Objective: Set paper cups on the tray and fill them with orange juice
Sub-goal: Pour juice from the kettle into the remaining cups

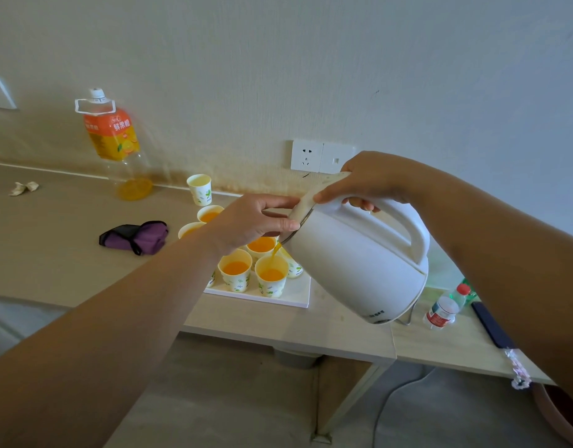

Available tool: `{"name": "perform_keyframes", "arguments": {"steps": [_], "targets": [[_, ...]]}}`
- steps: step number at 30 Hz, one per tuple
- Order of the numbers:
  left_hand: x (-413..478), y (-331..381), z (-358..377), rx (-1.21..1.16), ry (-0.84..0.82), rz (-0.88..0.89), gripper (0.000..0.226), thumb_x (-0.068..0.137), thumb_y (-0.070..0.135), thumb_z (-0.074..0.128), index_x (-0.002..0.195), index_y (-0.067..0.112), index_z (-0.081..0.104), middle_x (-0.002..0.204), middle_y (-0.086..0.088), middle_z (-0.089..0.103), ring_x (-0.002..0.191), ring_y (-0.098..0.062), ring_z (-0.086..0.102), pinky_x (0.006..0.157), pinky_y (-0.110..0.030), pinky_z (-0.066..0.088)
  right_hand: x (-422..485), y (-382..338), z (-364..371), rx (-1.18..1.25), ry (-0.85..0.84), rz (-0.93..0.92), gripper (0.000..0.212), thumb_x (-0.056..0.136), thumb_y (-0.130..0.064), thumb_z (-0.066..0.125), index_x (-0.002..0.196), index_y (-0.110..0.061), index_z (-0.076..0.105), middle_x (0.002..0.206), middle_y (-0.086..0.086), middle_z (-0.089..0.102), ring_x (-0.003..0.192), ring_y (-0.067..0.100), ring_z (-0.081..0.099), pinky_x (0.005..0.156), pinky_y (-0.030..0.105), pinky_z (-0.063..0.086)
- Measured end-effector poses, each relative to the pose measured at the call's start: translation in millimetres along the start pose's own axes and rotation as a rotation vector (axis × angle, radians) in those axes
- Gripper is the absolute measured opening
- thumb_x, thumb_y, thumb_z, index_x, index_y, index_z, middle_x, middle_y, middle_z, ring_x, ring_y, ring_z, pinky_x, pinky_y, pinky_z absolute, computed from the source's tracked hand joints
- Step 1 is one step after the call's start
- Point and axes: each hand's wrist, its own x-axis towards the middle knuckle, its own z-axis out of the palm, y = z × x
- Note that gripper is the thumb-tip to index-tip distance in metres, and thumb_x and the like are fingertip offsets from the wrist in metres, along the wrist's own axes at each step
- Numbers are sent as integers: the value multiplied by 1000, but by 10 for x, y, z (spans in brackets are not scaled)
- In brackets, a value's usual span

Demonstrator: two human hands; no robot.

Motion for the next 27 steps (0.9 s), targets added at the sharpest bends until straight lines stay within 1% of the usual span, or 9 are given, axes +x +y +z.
{"name": "perform_keyframes", "arguments": {"steps": [7,14,18,23,27], "targets": [[-5,4,-10,4,8,2,45,82,16,73,125,27,64,110,-1,72,106,-13,67,97,-34,52,-6,-35,-14,-3,-6,3,45,70,-52,74,76,-11,59,64,4,59,54,18,53,55,26,44],[-5,8,-24,-15,5,5,46,82,14,73,126,24,63,114,0,71,107,-13,66,93,-30,53,-1,-50,-13,-14,-10,-6,45,70,-53,73,76,-10,60,65,5,60,54,18,54,55,26,44],[-6,-2,-19,-21,6,-2,46,82,13,73,126,23,63,112,-1,72,106,-13,67,89,-26,54,-3,-57,-11,-19,-13,-1,46,70,-54,73,76,-10,60,65,5,60,54,18,54,54,25,44],[-5,-17,-26,-9,7,-3,48,80,17,74,126,25,63,113,0,71,106,-12,66,94,-32,53,6,-64,-5,-19,-20,7,49,69,-55,73,79,-9,62,66,6,61,55,19,55,55,27,44],[-13,-6,-34,-15,4,2,48,81,15,74,126,24,63,113,-1,71,106,-13,67,94,-32,53,-12,-88,-9,-32,-16,4,48,71,-54,72,79,-8,61,67,6,61,55,18,55,54,25,43]]}}
